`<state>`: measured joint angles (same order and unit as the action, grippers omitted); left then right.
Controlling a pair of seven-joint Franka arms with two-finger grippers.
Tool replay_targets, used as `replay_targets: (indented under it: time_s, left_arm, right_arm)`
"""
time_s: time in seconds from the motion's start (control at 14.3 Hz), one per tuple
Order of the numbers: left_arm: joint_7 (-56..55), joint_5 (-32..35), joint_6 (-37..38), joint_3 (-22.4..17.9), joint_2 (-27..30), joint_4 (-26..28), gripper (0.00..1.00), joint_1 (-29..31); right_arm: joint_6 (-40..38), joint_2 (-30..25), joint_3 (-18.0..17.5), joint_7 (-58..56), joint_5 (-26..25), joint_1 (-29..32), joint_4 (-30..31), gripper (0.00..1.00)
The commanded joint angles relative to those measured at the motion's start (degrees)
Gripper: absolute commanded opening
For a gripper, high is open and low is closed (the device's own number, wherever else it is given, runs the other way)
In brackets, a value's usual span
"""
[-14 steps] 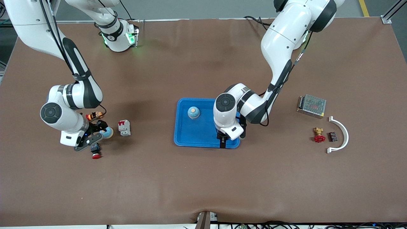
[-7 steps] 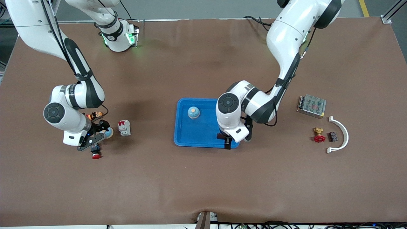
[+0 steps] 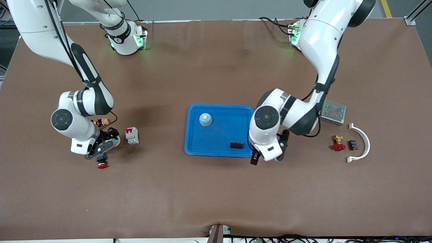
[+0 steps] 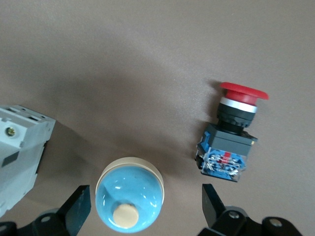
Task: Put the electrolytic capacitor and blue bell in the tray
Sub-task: 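Grasp the second bell with the right gripper while the left gripper returns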
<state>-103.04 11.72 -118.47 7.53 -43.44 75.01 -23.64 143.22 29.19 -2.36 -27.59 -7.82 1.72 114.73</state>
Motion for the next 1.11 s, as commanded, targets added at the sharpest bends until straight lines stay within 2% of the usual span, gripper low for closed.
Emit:
replay_targets:
  time_s: [0.0, 0.7, 0.91, 1.05]
  left_arm:
    - [7.12, -0.91, 2.10, 0.11, 0.99, 0.49, 1.00, 2.54]
    - [42.80, -0.47, 3.42, -0.15, 2.31, 1.81, 1.00, 12.11]
    - [46.17, -0.22, 2.37, 0.02, 1.88, 1.28, 1.00, 14.32]
    - [52.64, 2.76, 1.31, -0.07, 1.43, 1.37, 1.00, 14.23]
  right_arm:
    - [2.58, 0.52, -0.45, 0.26, 0.61, 0.30, 1.64, 1.00]
    - [3.29, 0.96, -0.45, 0.26, 0.70, 0.39, 1.73, 1.00]
    - [3.29, 1.05, -0.45, 0.26, 0.70, 0.39, 1.73, 1.00]
    - [3.38, 1.31, -0.45, 0.26, 0.79, 0.39, 1.73, 1.00]
